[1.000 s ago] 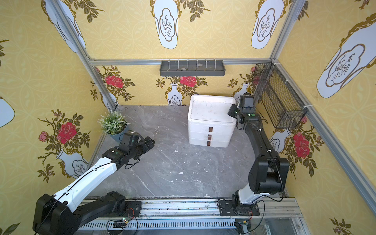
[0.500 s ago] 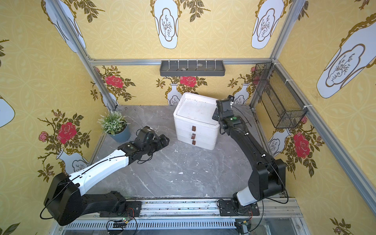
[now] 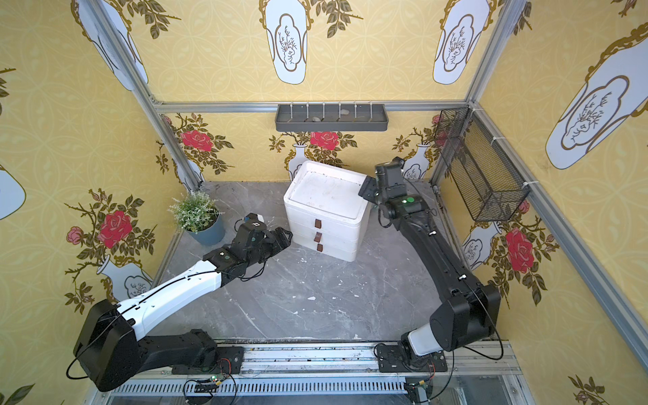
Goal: Take the microphone out of the drawer
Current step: Adjust the storage box at the center of the board.
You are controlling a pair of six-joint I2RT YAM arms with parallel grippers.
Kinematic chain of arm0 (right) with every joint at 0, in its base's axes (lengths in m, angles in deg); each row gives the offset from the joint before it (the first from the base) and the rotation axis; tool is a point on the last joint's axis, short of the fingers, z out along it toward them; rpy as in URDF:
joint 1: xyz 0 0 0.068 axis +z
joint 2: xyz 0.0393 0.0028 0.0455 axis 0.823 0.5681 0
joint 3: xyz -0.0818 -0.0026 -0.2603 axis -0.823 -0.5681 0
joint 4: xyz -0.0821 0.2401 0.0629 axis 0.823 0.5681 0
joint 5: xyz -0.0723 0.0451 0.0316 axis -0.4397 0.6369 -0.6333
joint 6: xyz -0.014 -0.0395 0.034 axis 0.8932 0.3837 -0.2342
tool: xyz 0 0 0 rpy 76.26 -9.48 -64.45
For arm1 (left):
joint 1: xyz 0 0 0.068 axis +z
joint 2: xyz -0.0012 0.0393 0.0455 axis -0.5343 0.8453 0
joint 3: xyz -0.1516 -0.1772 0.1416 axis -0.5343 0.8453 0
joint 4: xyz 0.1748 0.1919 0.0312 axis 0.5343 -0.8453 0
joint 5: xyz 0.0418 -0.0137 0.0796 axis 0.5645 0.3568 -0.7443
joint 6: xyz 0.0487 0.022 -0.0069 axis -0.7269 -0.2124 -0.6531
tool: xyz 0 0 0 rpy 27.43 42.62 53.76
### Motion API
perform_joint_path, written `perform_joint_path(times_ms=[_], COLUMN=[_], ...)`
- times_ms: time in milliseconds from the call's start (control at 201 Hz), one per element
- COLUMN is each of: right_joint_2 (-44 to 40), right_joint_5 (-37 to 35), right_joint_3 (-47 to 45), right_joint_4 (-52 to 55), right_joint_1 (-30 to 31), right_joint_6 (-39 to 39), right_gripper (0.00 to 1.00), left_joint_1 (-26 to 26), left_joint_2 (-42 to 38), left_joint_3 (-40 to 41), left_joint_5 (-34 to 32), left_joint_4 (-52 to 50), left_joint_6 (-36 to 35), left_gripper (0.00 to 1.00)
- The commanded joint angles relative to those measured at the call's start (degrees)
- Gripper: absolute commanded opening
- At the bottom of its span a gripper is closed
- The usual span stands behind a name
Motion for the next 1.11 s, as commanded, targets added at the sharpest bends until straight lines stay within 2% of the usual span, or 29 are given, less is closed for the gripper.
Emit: perform_joint_path(times_ms=[0,55,100,189,329,443,607,782,976,1105], right_joint_2=[0.7,1.8,3.3,7.5,15.4,21.2,27.5,27.1,26.2,24.4], right_joint_5=[16.2,21.0,26.5,36.4,47.4,53.3,66.2,67.5,67.7,68.5], right_joint_3=[0.3,0.0,0.1,0.4,2.5,5.0,4.9,1.9,0.8,-3.0], right_joint_4=[-4.1,-6.4,-8.4,-13.3,-20.1,-23.6,-34.1,-36.8,-31.4,-32.8], right_joint_1=[-7.5,-11.0,-13.8,-18.2,-21.6,-21.6,-20.6,-18.1,-15.0,-14.2], right_joint_6=[2.3,2.6,2.3,1.2,-1.0,-2.1,-10.0,-9.3,-3.4,-3.8], right_gripper=[0.78,0.72,0.6,0.29,0.0,0.0,0.0,0.0,0.0,0.0], left_joint_1=[0.1,0.1,0.1,0.1,0.2,0.3,2.6,6.8,7.0,7.1], left_joint_2=[0.2,1.0,2.0,4.4,8.1,10.2,11.4,13.2,16.1,18.7], left_joint_3=[1.0,0.7,-0.2,-2.0,-3.6,-5.2,-5.3,-4.6,-7.5,-9.4], left_joint_5=[-1.7,-2.4,-3.3,-4.3,-5.3,-6.9,-6.9,-1.6,-0.7,0.6], left_joint_4=[7.1,7.7,7.3,6.6,8.2,7.8,6.9,9.0,9.3,10.7], left_joint_6=[-1.5,-1.8,-1.9,-2.2,-2.0,-2.2,-0.2,2.5,0.6,-2.0], left_gripper=[0.49,0.19,0.0,0.0,0.0,0.0,0.0,0.0,0.0,0.0])
